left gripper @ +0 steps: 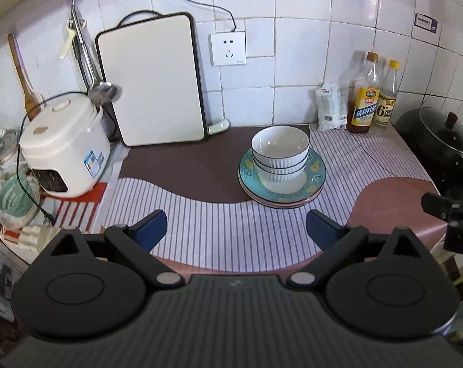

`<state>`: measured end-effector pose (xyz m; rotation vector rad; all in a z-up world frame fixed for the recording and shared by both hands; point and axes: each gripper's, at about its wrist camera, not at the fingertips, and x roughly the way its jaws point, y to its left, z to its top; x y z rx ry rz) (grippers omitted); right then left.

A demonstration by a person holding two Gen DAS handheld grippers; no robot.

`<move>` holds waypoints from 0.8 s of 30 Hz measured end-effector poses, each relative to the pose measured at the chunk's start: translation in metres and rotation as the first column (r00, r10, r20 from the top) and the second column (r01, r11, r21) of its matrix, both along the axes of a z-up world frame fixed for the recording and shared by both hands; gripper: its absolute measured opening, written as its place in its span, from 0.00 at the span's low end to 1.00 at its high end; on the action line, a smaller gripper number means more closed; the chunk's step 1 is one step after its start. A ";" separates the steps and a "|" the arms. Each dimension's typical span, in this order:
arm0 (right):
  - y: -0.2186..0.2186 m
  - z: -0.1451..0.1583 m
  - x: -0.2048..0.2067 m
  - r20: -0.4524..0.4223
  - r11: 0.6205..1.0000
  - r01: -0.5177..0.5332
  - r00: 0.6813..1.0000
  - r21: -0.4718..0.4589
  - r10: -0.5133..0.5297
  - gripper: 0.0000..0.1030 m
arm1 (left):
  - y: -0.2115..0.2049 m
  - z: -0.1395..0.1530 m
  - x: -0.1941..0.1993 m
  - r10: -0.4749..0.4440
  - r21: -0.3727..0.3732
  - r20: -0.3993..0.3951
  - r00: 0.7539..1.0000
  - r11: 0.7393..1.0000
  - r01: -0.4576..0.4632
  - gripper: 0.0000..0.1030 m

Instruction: Organize plates and bowls

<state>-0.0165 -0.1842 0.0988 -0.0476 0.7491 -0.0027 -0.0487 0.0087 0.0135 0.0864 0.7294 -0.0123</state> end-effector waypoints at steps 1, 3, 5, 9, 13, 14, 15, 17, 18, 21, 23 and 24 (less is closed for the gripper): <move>0.000 -0.001 -0.001 0.001 1.000 0.003 1.000 0.000 -0.003 0.94 | -0.001 0.000 0.000 -0.002 0.003 0.002 1.000 1.000 0.002 0.95; -0.002 -0.002 0.000 -0.002 1.000 0.009 1.000 -0.002 -0.009 0.94 | -0.003 -0.002 0.000 -0.007 -0.001 -0.007 1.000 1.000 0.007 0.95; -0.003 -0.004 0.000 -0.006 1.000 0.017 1.000 -0.005 -0.017 0.94 | -0.004 -0.006 0.002 -0.009 -0.006 -0.025 1.000 1.000 0.009 0.95; -0.005 -0.007 -0.001 -0.006 0.999 0.031 0.999 -0.021 -0.032 0.94 | -0.007 -0.012 0.004 0.013 -0.013 -0.039 0.999 1.000 -0.013 0.95; -0.007 -0.009 -0.002 -0.009 0.999 0.038 0.999 -0.012 -0.038 0.94 | -0.010 -0.017 0.002 0.012 -0.020 -0.037 0.999 1.000 -0.013 0.95; -0.007 -0.009 -0.002 -0.009 0.999 0.039 0.999 -0.012 -0.040 0.94 | -0.011 -0.018 0.001 0.007 -0.020 -0.037 0.999 1.000 -0.008 0.95; -0.007 -0.010 -0.002 -0.008 0.999 0.040 0.999 -0.012 -0.040 0.94 | -0.011 -0.019 0.001 0.002 -0.022 -0.038 0.999 1.000 -0.002 0.95; -0.008 -0.011 -0.002 -0.009 0.999 0.043 0.999 -0.013 -0.043 0.94 | -0.013 -0.020 0.001 -0.008 -0.024 -0.041 0.999 1.000 0.007 0.95; -0.008 -0.011 -0.002 -0.008 0.999 0.045 0.999 -0.012 -0.045 0.94 | -0.014 -0.021 0.001 -0.009 -0.023 -0.042 0.999 1.000 0.008 0.95; -0.008 -0.013 -0.002 -0.008 0.999 0.044 0.999 -0.006 -0.044 0.94 | -0.016 -0.023 0.002 -0.004 -0.012 -0.046 0.999 1.000 0.003 0.95; -0.008 -0.012 -0.003 0.002 1.000 0.029 1.000 0.010 -0.030 0.94 | -0.016 -0.024 0.003 0.003 -0.010 -0.054 0.999 1.000 -0.003 0.95; -0.008 -0.012 -0.003 0.007 1.000 0.025 1.000 0.010 -0.025 0.94 | -0.016 -0.025 0.004 0.006 -0.010 -0.055 0.998 1.000 -0.007 0.95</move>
